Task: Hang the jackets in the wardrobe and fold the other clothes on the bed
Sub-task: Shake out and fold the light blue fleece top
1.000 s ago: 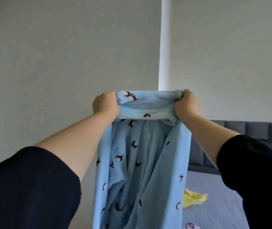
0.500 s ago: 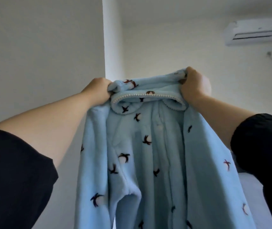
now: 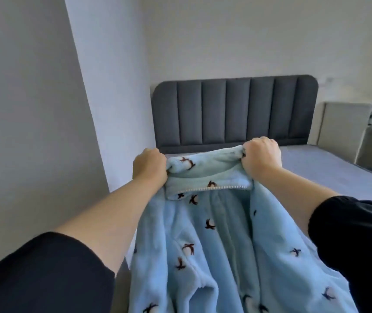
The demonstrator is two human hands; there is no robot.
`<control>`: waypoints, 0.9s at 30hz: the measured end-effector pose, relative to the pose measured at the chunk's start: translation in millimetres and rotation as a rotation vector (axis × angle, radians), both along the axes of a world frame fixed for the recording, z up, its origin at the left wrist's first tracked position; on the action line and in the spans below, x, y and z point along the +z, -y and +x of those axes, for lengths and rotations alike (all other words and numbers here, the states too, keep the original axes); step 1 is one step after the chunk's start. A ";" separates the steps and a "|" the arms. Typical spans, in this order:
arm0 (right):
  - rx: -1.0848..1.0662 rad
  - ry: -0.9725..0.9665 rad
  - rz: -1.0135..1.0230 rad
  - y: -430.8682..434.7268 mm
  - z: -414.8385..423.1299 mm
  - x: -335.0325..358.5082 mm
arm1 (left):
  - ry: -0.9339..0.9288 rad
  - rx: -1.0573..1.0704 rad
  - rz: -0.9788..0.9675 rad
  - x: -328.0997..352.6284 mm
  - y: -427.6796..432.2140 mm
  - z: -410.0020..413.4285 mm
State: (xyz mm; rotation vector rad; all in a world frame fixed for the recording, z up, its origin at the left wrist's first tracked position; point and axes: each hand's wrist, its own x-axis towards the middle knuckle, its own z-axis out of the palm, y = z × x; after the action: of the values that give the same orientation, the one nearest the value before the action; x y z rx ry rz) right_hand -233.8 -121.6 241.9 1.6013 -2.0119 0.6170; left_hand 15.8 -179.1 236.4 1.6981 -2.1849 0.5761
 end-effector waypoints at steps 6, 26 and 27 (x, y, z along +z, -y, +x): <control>-0.113 0.446 0.278 72.8 6.9 -132.1 | -0.258 0.193 0.560 -137.5 52.9 -13.5; 0.080 0.228 0.765 105.0 50.1 -343.2 | -0.358 -0.005 0.945 -347.1 81.3 -8.1; 0.096 0.245 0.851 85.0 63.2 -368.9 | -0.283 0.009 0.923 -366.5 61.5 -1.2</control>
State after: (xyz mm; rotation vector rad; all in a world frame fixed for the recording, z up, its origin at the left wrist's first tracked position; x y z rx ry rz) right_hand -170.6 -206.7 -127.1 2.1712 -2.5861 -0.0631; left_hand 14.6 -240.6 -130.1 1.9931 -2.3621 -0.7659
